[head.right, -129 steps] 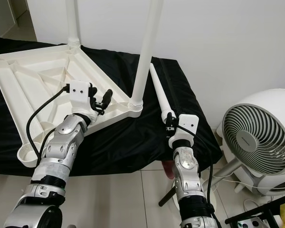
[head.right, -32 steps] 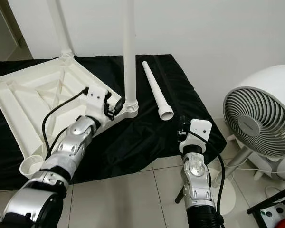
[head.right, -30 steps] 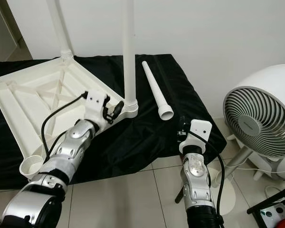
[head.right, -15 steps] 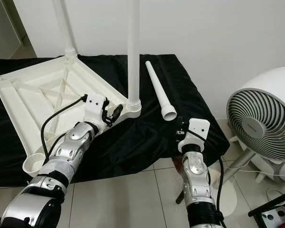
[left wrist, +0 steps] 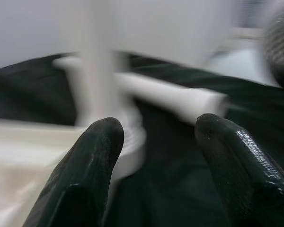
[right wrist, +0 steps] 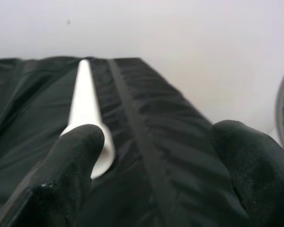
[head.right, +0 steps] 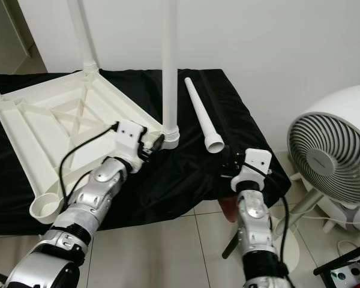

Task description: Building children table

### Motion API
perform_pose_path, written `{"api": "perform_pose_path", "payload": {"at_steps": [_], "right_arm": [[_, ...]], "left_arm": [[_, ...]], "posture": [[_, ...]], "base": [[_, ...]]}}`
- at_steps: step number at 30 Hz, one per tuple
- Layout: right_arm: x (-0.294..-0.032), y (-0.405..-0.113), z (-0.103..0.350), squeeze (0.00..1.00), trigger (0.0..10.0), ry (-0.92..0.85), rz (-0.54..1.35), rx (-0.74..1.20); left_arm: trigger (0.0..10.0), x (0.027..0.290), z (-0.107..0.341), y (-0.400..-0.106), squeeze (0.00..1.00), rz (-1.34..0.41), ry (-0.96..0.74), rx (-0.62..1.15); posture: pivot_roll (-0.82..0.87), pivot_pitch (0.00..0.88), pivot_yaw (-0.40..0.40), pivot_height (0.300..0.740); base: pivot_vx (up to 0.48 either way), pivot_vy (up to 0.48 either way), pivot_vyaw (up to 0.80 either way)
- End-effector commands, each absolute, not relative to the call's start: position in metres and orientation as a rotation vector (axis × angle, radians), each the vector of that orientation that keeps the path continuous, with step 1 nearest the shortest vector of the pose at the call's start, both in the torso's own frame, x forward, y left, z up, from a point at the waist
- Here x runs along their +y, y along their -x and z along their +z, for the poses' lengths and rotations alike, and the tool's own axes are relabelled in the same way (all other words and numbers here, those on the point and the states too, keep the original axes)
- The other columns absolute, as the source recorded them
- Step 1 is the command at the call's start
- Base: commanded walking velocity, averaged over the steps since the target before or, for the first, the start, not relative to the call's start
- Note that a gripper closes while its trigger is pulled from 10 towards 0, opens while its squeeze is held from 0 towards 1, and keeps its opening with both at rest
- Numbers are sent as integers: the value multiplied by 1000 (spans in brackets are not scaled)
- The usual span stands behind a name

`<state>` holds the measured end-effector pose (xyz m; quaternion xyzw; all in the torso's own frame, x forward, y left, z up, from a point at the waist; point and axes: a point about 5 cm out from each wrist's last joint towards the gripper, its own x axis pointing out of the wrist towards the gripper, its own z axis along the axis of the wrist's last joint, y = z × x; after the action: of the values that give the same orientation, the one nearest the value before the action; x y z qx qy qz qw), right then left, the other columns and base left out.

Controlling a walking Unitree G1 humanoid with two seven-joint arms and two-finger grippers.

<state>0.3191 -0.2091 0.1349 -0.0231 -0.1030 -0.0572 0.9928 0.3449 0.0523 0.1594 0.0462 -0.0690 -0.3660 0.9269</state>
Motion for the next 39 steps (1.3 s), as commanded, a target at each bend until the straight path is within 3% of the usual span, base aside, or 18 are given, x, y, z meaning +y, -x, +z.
{"api": "perform_pose_path", "payload": {"at_steps": [1,6,7,9,10,22,39], "right_arm": [[-211,-321,134,1000,10000,46,-108,-203],[-218,-330,140,1000,10000,74,-101,-197],[-218,-333,139,71,10000,71,-71,-188],[-218,-333,139,71,10000,71,-71,-188],[-219,-336,138,0,10000,69,-63,-180],[-199,-363,144,0,10000,-2,77,-146],[-194,-381,143,0,10000,-36,83,-28]], "left_arm": [[10000,49,160,-342,0,-799,-106,-135],[10000,45,167,-338,0,-868,-105,-132],[10000,44,167,-335,0,-885,-130,-141],[10000,44,167,-335,0,-885,-130,-141],[10000,44,166,-334,0,-892,-141,-141],[10000,47,174,-331,0,-875,-131,-144],[10000,48,174,-330,0,-876,-144,-120]], "posture": [[-57,0,-23,740],[-50,0,-21,740],[-45,0,-32,740],[-45,0,-32,740],[-45,0,-32,740],[6,0,-53,740],[4,0,-44,740]], "base": [[0,0,0],[0,0,0],[0,0,0],[0,0,0],[0,0,0],[0,0,0],[0,0,0]]}}
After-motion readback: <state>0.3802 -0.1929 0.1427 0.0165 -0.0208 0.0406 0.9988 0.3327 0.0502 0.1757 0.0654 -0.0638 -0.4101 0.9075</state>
